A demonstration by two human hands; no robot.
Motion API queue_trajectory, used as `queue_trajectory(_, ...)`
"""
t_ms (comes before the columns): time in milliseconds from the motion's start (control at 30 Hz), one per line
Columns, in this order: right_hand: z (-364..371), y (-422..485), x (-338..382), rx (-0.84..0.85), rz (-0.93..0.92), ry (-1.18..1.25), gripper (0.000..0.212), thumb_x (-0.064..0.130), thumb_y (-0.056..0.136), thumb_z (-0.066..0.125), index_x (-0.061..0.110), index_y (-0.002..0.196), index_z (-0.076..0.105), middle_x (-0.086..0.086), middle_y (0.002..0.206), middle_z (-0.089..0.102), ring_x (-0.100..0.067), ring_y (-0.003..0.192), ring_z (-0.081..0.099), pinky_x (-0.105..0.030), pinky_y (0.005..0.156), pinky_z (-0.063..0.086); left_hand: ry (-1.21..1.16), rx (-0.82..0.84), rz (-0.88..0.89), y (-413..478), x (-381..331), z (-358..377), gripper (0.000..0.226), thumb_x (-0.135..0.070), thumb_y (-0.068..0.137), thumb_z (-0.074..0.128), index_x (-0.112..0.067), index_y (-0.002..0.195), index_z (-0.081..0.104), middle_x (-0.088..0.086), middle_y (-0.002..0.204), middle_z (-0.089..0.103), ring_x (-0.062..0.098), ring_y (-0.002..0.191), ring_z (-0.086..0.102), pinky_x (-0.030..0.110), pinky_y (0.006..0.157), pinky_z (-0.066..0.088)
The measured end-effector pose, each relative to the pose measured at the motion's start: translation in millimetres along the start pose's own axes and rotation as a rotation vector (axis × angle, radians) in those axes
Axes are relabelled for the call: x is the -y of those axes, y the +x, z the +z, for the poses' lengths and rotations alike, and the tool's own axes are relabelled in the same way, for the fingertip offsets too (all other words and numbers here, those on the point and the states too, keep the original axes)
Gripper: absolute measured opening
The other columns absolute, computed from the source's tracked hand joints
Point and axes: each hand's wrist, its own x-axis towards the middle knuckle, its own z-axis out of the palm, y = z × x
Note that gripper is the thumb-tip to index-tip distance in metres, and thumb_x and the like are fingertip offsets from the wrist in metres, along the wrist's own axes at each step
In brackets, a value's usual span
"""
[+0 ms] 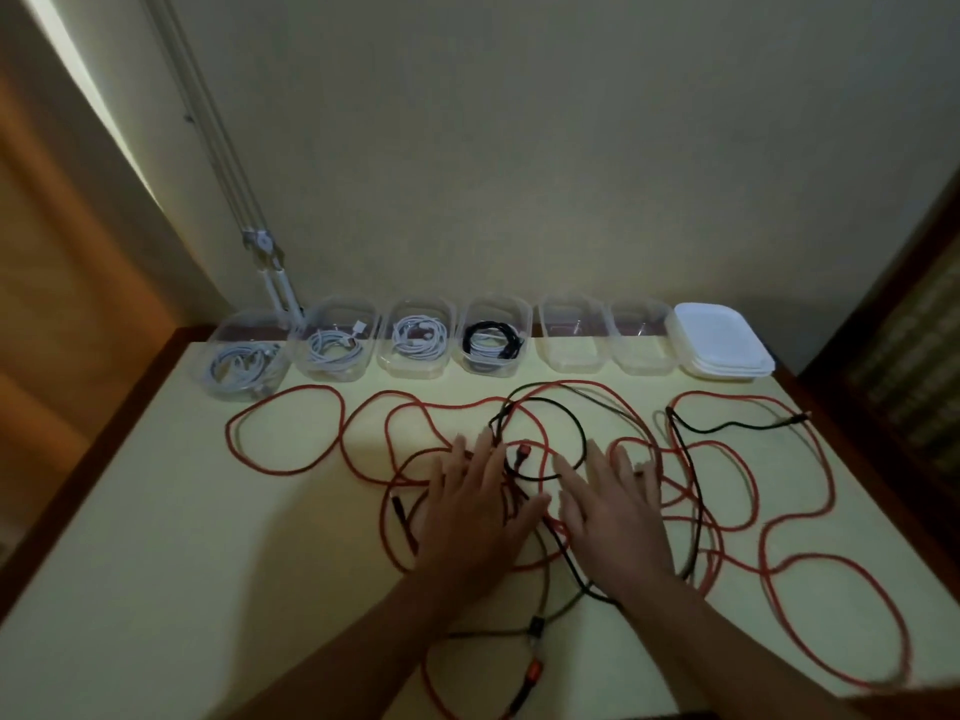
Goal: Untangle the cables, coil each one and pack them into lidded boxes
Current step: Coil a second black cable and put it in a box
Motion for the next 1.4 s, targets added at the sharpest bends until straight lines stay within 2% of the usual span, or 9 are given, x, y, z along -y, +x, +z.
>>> queue_trajectory(200, -8.0, 19.7, 4.5, -0.145, -0.036, 0.045, 0.026, 0.037, 0.103, 0.047, 0.032, 0.112, 0.072, 0.005, 0.130, 0.066, -0.024, 0.126, 0.054, -0.051, 0.114, 0.031, 0.149, -0.082, 0.062, -8.7, 31.9, 7.4, 0.083, -0.075, 0.095, 0.013, -0.021, 0.155, 0.031, -0.001, 0.164, 0.023, 0.020, 0.154, 0.010, 0.045, 0.124, 0.005)
queue_trajectory(367, -48.8, 32.2, 0.1, -0.339, -0.102, -0.002, 0.034, 0.038, 0.099, 0.043, 0.029, 0.096, 0.076, 0.006, 0.109, 0.073, -0.028, 0.108, 0.060, -0.048, 0.103, 0.035, 0.150, -0.082, 0.108, 12.2, 50.5, -3.8, 0.080, -0.072, 0.096, 0.020, -0.018, 0.152, 0.037, 0.001, 0.160, 0.034, 0.022, 0.150, 0.025, 0.048, 0.123, 0.017)
queue_trajectory(567, -132.5, 61.9, -1.3, -0.213, -0.137, 0.319, 0.012, 0.025, 0.097, 0.064, 0.022, 0.093, 0.075, 0.006, 0.083, 0.072, -0.016, 0.077, 0.064, -0.033, 0.071, 0.053, 0.302, -0.011, 0.183, 29.7, 46.3, -13.4, 0.082, -0.070, 0.098, 0.009, -0.015, 0.141, 0.052, 0.008, 0.146, 0.054, 0.031, 0.134, 0.050, 0.054, 0.108, 0.041)
queue_trajectory(700, -199.1, 74.7, 3.5, -0.159, -0.114, 0.416, 0.015, 0.022, 0.095, 0.068, 0.026, 0.082, 0.073, 0.008, 0.075, 0.073, -0.011, 0.067, 0.067, -0.028, 0.070, 0.052, 0.119, -0.062, 0.143, 39.7, 15.3, -37.1, 0.087, -0.075, 0.095, 0.014, -0.014, 0.154, 0.031, 0.008, 0.158, 0.037, 0.026, 0.142, 0.040, 0.048, 0.113, 0.039)
queue_trajectory(833, -251.5, 78.6, 4.0, -0.264, -0.007, 0.673, 0.013, 0.013, 0.095, 0.069, 0.011, 0.084, 0.075, -0.002, 0.076, 0.075, -0.018, 0.061, 0.073, -0.034, 0.069, 0.063, -0.220, -0.114, 0.042, 49.9, -18.5, -69.2, 0.083, -0.065, 0.097, 0.038, -0.016, 0.159, 0.013, 0.006, 0.159, 0.035, 0.020, 0.141, 0.040, 0.036, 0.111, 0.039)
queue_trajectory(1000, -302.6, 78.1, 8.4, -0.283, 0.006, 1.001, 0.020, 0.007, 0.097, 0.065, 0.012, 0.078, 0.069, -0.007, 0.076, 0.071, -0.021, 0.063, 0.067, -0.034, 0.067, 0.062, -0.528, -0.196, -0.079, 68.5, -59.0, -107.2, 0.083, -0.065, 0.095, 0.046, -0.018, 0.158, 0.020, -0.003, 0.152, 0.048, 0.011, 0.116, 0.062, 0.032, 0.097, 0.048)
queue_trajectory(1100, -325.9, 73.6, 9.7, -0.281, -0.034, 1.087, 0.021, 0.005, 0.099, 0.060, 0.009, 0.079, 0.065, -0.009, 0.077, 0.067, -0.019, 0.064, 0.063, -0.031, 0.066, 0.063, -0.572, -0.218, -0.081, 73.4, -77.4, -124.6, 0.077, -0.057, 0.095, 0.054, -0.019, 0.156, 0.026, -0.004, 0.141, 0.058, 0.000, 0.087, 0.064, 0.032, 0.092, 0.051)
queue_trajectory(1267, -355.5, 68.0, 8.1, -0.288, -0.027, 1.225, 0.021, 0.003, 0.102, 0.055, 0.006, 0.083, 0.063, -0.011, 0.080, 0.066, -0.018, 0.064, 0.063, -0.029, 0.065, 0.061, -0.442, -0.119, 0.104, 79.9, -88.5, -131.4, 0.044, -0.043, 0.091, 0.067, -0.029, 0.133, 0.061, -0.010, 0.119, 0.070, 0.006, 0.091, 0.065, 0.032, 0.086, 0.055)
queue_trajectory(1400, -366.6, 63.3, -0.5, -0.277, 0.027, 1.375, 0.018, 0.004, 0.102, 0.054, 0.004, 0.086, 0.062, -0.011, 0.082, 0.066, -0.018, 0.064, 0.064, -0.029, 0.065, 0.060, -0.410, -0.243, 0.110, 84.0, -92.1, -131.6, 0.030, -0.043, 0.094, 0.065, -0.023, 0.114, 0.075, -0.009, 0.097, 0.075, -0.001, 0.076, 0.059, 0.014, 0.066, 0.042)
